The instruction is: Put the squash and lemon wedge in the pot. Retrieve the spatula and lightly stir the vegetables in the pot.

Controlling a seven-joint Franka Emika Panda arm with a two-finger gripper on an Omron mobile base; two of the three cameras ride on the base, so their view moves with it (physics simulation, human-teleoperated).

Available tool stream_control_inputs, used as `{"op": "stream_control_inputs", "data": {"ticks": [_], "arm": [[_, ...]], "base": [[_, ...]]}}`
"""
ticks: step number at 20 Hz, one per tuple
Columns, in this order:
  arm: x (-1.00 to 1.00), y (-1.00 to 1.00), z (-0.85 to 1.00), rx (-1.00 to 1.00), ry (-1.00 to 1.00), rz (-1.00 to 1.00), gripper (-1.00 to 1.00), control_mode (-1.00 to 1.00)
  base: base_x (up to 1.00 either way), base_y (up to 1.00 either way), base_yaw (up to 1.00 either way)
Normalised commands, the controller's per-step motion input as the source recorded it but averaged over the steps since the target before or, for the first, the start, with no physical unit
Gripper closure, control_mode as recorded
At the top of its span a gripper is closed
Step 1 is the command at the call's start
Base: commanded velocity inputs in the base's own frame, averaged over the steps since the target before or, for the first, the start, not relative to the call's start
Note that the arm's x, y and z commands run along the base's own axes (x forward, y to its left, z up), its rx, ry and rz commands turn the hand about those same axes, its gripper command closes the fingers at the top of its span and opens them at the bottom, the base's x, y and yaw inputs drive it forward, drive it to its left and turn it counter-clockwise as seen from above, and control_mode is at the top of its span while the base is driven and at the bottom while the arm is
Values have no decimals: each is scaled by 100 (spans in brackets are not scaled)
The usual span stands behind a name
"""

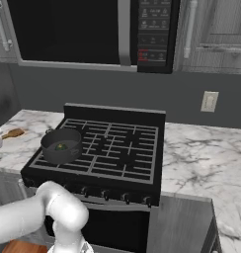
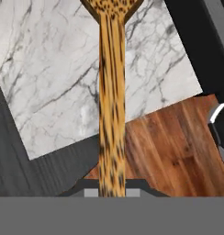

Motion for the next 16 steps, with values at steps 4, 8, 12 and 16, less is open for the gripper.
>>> {"op": "stream_control_inputs", "data": {"ticks": [4,8,12,16], "arm": [[-57,-11,60,32,1,-29,100,-100],[-53,-15,54,30,0,-22,100,-100],[-20,-20,53,21,-1,-1,100,-100],[-27,-34,49,25,-3,0,100,-100]], "base": [[0,0,0],[0,0,0],[0,0,0],[0,0,0]]}}
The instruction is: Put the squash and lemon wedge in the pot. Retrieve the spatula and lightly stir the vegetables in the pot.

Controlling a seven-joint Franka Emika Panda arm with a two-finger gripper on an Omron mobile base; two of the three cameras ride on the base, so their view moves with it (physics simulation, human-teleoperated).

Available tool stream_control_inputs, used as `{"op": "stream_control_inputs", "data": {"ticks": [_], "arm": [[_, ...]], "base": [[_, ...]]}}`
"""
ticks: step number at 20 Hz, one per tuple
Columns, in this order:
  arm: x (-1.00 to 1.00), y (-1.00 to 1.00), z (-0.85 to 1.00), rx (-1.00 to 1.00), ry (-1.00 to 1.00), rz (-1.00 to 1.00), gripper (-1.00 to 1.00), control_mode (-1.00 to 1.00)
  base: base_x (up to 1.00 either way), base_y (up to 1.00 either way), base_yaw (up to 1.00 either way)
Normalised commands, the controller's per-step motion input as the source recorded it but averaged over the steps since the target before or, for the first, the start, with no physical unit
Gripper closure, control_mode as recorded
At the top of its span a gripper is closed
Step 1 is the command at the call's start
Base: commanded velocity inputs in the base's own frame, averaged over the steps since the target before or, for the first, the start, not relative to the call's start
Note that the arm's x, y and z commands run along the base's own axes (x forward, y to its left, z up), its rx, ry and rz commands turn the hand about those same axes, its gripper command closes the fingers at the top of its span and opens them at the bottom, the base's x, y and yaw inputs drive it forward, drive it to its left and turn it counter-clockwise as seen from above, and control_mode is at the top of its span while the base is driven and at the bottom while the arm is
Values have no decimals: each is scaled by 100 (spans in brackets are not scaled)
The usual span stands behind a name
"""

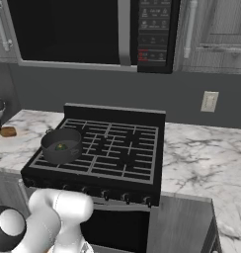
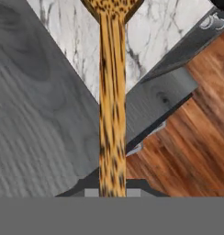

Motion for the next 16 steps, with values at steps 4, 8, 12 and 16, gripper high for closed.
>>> {"op": "stream_control_inputs", "data": {"ticks": [4,8,12,16], "arm": [[-34,-47,43,29,-3,0,100,-100],[-17,-40,52,39,12,0,100,-100],[-10,-26,55,41,21,-3,100,-100],[-3,-39,49,33,27,-6,100,-100]], "base": [[0,0,0],[0,0,0],[0,0,0],[0,0,0]]}}
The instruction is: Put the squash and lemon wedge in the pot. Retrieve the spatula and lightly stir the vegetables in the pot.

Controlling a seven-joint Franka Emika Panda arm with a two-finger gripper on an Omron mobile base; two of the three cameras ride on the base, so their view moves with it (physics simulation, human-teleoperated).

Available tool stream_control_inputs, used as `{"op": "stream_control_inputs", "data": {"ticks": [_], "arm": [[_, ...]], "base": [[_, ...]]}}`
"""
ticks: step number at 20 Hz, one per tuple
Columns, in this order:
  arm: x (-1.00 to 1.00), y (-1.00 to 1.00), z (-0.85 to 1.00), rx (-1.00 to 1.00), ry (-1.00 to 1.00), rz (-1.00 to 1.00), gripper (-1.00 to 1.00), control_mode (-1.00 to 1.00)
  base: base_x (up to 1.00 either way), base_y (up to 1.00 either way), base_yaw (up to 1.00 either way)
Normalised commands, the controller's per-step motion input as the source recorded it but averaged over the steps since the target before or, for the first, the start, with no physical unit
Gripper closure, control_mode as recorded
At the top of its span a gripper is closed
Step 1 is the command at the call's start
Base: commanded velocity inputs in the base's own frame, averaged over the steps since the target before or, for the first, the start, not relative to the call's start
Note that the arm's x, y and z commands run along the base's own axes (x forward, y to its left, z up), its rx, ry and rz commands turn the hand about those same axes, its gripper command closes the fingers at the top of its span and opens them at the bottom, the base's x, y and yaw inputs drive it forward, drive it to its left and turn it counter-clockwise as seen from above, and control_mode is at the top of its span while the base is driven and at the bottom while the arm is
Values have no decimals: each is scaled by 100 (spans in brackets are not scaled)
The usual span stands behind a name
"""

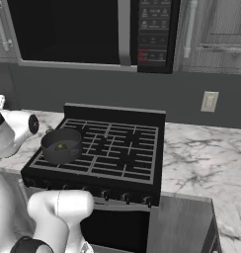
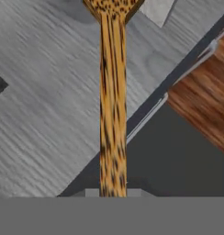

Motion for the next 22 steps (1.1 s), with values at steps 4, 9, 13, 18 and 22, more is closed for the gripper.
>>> {"op": "stream_control_inputs", "data": {"ticks": [4,9,13,18,22], "arm": [[-6,-39,33,25,39,-11,100,-100],[6,-51,27,3,39,-13,100,-100],[0,-47,34,1,38,-11,100,-100],[-14,-46,33,5,18,-5,100,-100],[-22,-48,1,8,0,0,100,-100]], "base": [[0,0,0],[0,0,0],[0,0,0],[0,0,0],[0,0,0]]}}
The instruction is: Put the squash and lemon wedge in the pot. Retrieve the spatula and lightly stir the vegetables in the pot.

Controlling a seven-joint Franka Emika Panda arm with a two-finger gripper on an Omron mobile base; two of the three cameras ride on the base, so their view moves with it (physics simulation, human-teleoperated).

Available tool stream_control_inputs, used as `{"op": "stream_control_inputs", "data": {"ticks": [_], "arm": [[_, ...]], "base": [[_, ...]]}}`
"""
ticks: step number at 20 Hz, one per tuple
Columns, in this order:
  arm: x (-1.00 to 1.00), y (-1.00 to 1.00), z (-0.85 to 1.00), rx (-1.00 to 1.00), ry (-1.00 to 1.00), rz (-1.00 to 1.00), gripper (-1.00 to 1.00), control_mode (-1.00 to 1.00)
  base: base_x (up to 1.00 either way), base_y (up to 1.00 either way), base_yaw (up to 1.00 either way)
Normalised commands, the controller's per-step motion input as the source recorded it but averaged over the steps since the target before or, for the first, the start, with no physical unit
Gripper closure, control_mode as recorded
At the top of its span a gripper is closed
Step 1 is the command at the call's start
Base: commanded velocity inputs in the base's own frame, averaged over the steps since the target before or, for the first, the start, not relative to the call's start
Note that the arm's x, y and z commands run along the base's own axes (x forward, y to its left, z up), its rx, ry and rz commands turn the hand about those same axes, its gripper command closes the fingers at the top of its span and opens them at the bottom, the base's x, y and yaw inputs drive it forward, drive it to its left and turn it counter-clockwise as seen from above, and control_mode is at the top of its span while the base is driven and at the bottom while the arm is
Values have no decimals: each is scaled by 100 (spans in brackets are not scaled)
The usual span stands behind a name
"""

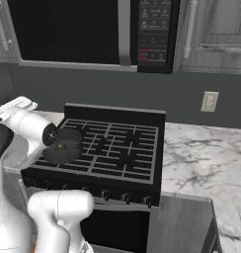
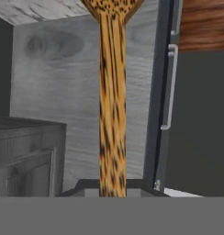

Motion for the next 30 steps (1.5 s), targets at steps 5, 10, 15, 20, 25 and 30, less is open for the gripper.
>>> {"op": "stream_control_inputs", "data": {"ticks": [5,10,15,20,25,30], "arm": [[-6,-55,-7,14,-12,0,100,-100],[4,-45,0,17,-8,0,100,-100],[12,-41,1,16,12,-6,100,-100],[15,-33,-19,15,14,-4,100,-100],[28,-34,-29,12,9,-2,100,-100],[18,-24,-41,8,3,-1,100,-100]], "base": [[0,0,0],[0,0,0],[0,0,0],[0,0,0],[0,0,0],[0,0,0]]}}
